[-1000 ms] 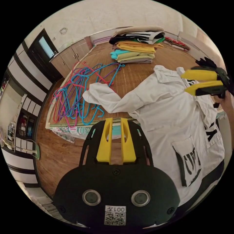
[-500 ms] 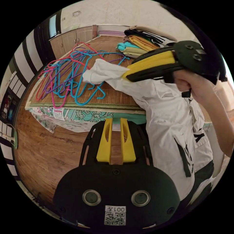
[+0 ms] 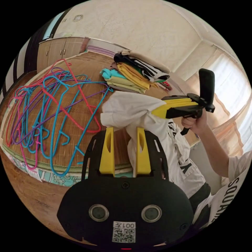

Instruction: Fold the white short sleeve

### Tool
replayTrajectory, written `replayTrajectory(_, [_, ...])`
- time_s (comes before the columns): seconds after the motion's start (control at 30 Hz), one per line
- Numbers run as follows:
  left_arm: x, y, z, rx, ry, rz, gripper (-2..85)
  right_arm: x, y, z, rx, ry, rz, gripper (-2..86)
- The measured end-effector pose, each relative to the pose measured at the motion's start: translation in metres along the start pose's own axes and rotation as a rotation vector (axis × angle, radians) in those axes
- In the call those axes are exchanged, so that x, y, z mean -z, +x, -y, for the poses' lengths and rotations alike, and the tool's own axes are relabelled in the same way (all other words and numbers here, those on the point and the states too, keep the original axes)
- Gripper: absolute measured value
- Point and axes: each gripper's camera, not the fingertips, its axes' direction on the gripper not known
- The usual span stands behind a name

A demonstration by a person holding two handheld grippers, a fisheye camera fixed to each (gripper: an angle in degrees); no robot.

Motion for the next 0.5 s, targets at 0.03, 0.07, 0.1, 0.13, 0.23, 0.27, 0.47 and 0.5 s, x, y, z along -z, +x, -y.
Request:
replayTrajectory(0.03, [0.001,-0.005,-0.001,0.000,0.023,0.001,6.0,0.002,0.003,0.003,0.011,-0.007,0.001,1.5])
replayTrajectory(0.07, [0.003,-0.007,-0.001,-0.001,0.039,0.004,4.7,0.003,0.005,0.005,0.016,-0.010,0.003,1.5])
replayTrajectory(0.1, [0.006,-0.011,-0.003,-0.013,0.072,0.008,2.2,0.005,0.009,0.008,0.021,-0.014,0.017,1.6])
replayTrajectory(0.13, [0.009,-0.013,-0.003,-0.033,0.091,0.009,0.8,0.008,0.014,0.012,0.014,-0.020,0.026,1.6])
replayTrajectory(0.23, [0.013,-0.015,-0.003,-0.072,0.068,0.029,-0.4,0.012,0.038,0.021,-0.104,-0.078,-0.091,1.7])
replayTrajectory(0.27, [0.013,-0.015,-0.003,-0.080,0.057,0.031,-0.4,0.013,0.044,0.022,-0.128,-0.099,-0.124,1.7])
replayTrajectory(0.47, [0.001,-0.003,-0.009,-0.207,-0.059,0.027,2.9,-0.002,0.089,0.020,-0.335,-0.350,-0.248,2.4])
replayTrajectory(0.5, [-0.004,0.001,-0.009,-0.235,-0.089,0.010,3.5,-0.005,0.089,0.020,-0.345,-0.367,-0.263,2.9])
